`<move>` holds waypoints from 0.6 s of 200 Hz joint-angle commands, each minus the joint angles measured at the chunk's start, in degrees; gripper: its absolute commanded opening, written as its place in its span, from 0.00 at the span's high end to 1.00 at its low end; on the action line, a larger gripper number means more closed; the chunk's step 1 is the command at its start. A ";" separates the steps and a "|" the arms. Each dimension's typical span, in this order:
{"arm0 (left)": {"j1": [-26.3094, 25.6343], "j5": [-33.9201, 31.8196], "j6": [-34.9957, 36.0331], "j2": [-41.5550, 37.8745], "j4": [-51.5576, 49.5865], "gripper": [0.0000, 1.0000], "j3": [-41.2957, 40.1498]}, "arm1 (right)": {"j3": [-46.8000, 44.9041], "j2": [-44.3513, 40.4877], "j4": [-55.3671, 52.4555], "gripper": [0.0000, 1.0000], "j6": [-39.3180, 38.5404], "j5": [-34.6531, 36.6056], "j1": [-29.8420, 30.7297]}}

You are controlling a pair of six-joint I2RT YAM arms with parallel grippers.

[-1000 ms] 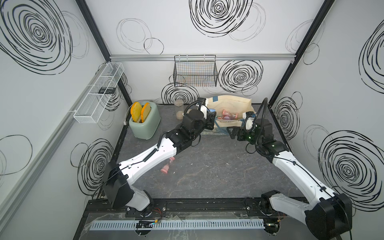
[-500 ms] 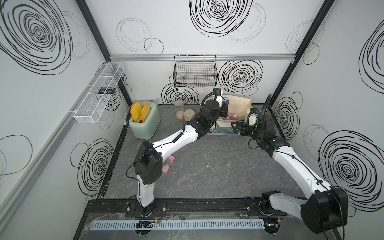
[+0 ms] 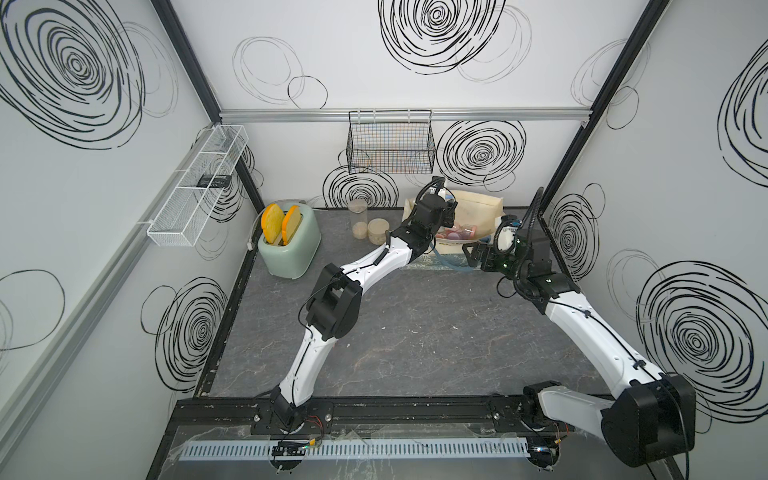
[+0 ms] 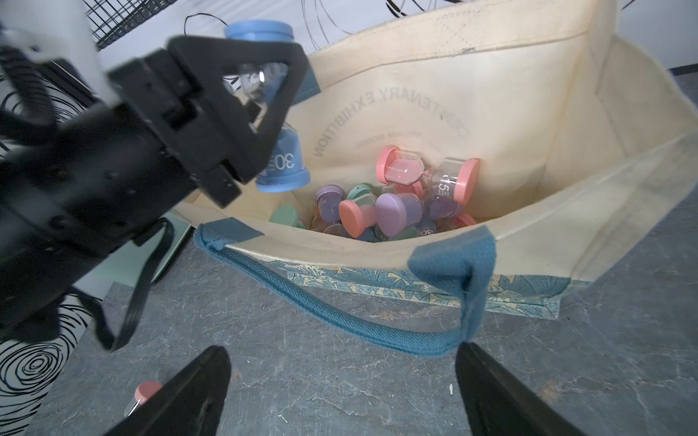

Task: Put the hourglass into the canvas bag
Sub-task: Place the hourglass in the canvas bag.

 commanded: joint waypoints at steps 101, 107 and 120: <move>0.57 1.00 0.44 3.73 -7.50 0.30 9.93 | 1.22 -2.15 0.31 0.03 -1.46 -2.48 -0.06; 0.57 1.26 0.47 2.64 -7.75 0.29 9.86 | 1.17 -2.33 0.52 0.03 -1.37 -2.65 0.09; 0.61 2.03 0.77 0.02 -8.40 0.26 9.26 | 1.17 -2.52 0.72 0.03 -1.33 -3.55 0.55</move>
